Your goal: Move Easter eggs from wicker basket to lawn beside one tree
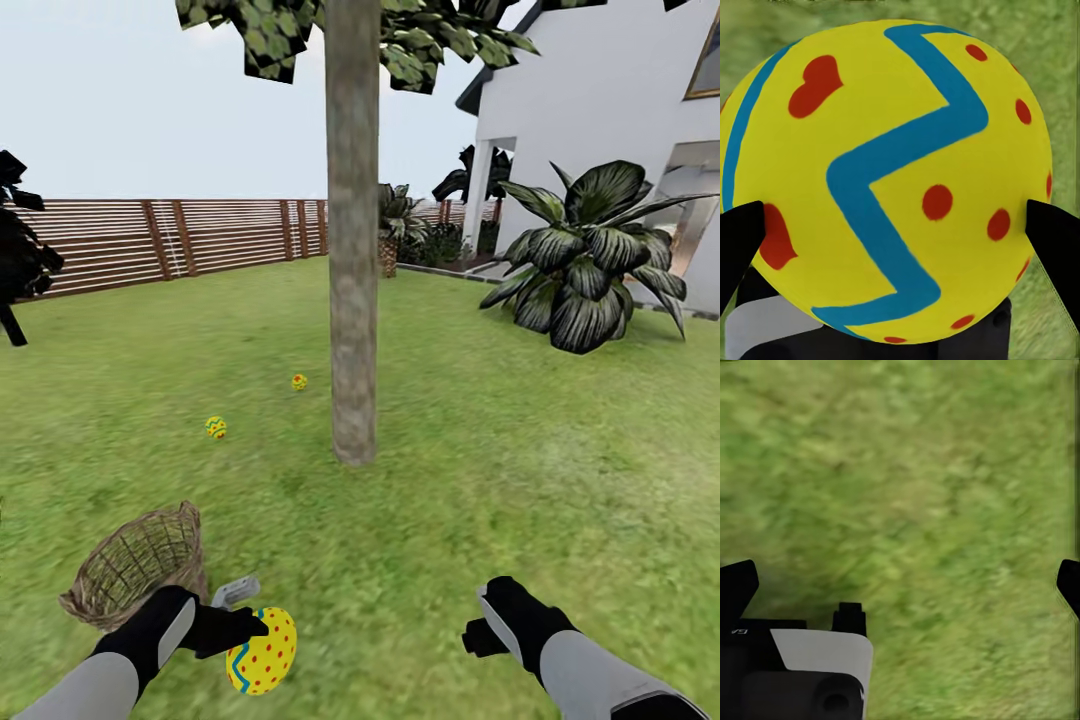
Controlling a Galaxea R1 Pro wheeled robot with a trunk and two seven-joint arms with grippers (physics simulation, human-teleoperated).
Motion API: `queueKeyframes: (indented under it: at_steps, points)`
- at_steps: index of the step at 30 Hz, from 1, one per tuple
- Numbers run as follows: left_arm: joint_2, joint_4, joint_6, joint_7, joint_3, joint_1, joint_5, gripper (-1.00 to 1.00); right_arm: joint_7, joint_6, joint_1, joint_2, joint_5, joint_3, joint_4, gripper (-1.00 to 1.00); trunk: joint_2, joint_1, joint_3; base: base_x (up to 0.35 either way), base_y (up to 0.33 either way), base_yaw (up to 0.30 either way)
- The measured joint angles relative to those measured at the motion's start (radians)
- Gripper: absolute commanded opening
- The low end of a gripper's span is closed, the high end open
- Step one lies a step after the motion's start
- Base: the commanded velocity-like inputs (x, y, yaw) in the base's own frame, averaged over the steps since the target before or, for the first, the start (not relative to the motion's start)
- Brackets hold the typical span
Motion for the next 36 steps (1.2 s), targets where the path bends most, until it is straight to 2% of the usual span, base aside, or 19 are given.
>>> queueKeyframes:
  at_steps: [20, 36]
  points:
    - [-0.001, 0.0, 0.0, 0.0, 0.0, 0.0, 0.0, -1.0, 0.0, 0.0, 0.0, -0.009, -0.002, -0.003, 0.0, 1.0, 0.0, 0.0, 0.0, 0.118, -0.284, 0.194]
    - [-0.001, 0.0, 0.0, 0.0, 0.0, 0.0, 0.0, -1.0, -0.001, 0.0, 0.0, -0.023, -0.002, -0.004, 0.0, 1.0, 0.0, 0.0, 0.0, 0.108, -0.287, 0.009]
